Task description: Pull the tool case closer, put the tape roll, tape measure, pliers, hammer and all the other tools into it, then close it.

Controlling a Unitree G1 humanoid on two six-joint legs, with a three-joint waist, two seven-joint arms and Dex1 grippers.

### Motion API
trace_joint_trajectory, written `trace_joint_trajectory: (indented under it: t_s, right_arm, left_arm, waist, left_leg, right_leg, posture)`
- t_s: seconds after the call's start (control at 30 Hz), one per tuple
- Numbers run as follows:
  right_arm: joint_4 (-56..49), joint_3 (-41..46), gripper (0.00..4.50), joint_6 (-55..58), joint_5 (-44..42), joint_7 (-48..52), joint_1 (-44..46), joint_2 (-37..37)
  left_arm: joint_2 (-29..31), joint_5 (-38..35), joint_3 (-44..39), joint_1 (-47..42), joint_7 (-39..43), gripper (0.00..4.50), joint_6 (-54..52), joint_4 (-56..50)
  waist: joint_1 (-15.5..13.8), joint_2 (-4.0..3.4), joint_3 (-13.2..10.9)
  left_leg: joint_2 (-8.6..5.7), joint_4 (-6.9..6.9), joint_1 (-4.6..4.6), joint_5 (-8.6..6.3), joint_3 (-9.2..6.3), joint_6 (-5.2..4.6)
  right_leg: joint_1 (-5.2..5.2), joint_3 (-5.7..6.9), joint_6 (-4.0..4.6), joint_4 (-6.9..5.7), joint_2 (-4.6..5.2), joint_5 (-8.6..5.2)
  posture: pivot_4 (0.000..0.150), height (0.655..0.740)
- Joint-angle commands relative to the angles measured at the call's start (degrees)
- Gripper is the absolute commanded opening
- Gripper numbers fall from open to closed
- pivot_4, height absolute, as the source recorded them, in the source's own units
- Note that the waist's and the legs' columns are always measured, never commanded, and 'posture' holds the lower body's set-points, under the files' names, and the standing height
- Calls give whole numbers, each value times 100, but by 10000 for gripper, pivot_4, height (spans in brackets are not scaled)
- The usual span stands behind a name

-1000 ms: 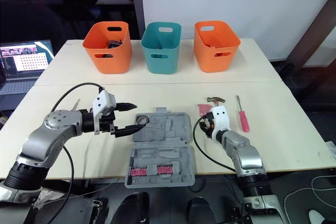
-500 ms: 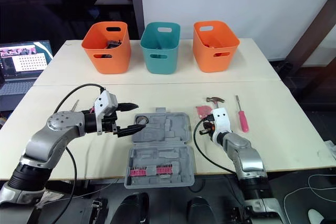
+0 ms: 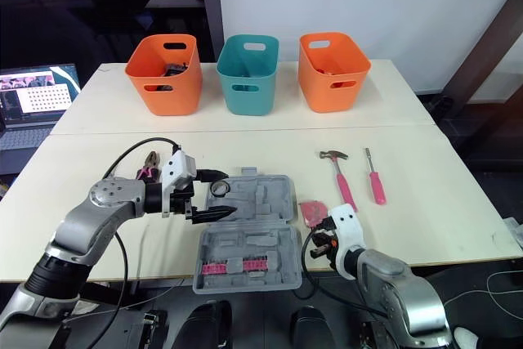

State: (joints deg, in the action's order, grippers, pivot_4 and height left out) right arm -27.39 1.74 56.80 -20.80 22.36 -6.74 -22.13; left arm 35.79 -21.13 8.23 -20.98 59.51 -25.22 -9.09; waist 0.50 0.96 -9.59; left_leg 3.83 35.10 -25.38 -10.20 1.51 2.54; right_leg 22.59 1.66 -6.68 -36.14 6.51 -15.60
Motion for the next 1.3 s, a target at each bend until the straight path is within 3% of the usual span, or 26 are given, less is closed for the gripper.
trace_joint_trajectory:
  t_s: [0.03, 0.3, 0.7, 0.87, 1.0, 1.03, 1.17, 1.3]
  right_arm:
    - [-343, 140, 300, 144, -204, -26, -145, 26]
    - [-747, 187, 300, 320, -392, -207, -676, 197]
    - [-838, 479, 300, 413, -633, -363, -707, 261]
    - [-1145, 990, 21539, 768, -1090, -81, -702, -95]
    - [-1337, 1255, 42056, 1009, -1452, 237, -743, -550]
    - [-1354, 1320, 44596, 1043, -1527, 315, -737, -670]
    - [-1273, 1464, 44596, 1004, -1714, 851, -529, -1481]
    - [-918, 1129, 44596, 300, -1439, 1695, 243, -2604]
  left_arm:
    - [39, 47, -10, -119, 99, 45000, 167, -41]
    - [-31, 74, 47, -189, 193, 45000, 178, 24]
    - [-61, 134, 36, -211, 262, 45000, 295, 188]
    - [-7, 136, -56, -165, 289, 45000, 377, 236]
    - [138, 6, -267, 86, 324, 45000, 348, 155]
    - [185, -37, -336, 151, 329, 45000, 320, 135]
    - [450, -197, -684, 521, 408, 45000, 458, -27]
    - [682, -268, -1017, 971, 502, 45000, 630, -178]
  waist:
    - [4, 0, 0]
    - [-11, 0, 0]
    - [-9, 0, 0]
    - [-12, -1, -1]
    - [2, -3, -1]
    - [12, -2, -1]
    - [6, -1, -3]
    - [28, -7, -7]
  left_leg:
    - [0, 0, 0, 0, 0, 0]
    - [0, 0, -3, 0, -1, 0]
    - [0, -1, -3, 0, -2, 0]
    - [0, 0, -5, 0, -1, 0]
    - [0, -1, -5, 0, -2, 0]
    - [0, -2, -4, -1, 0, 0]
    - [0, -2, -5, -1, 0, 0]
    - [0, -2, -5, -1, 6, 0]
  right_leg:
    - [1, 0, 0, 0, 0, 0]
    - [1, 0, 1, 4, 2, -1]
    - [2, 0, 2, 5, 2, -1]
    - [2, 0, 2, 6, 5, -1]
    - [4, 1, 2, 6, 5, -1]
    - [6, 0, 2, 6, 5, -1]
    - [8, 0, 2, 6, 7, -1]
    - [9, 0, 3, 13, 16, -1]
  posture:
    - [1500, 7400]
    - [1500, 7400]
    - [1500, 7400]
    - [1500, 7400]
    - [1500, 7400]
    - [1500, 7400]
    - [1500, 7400]
    - [1500, 7400]
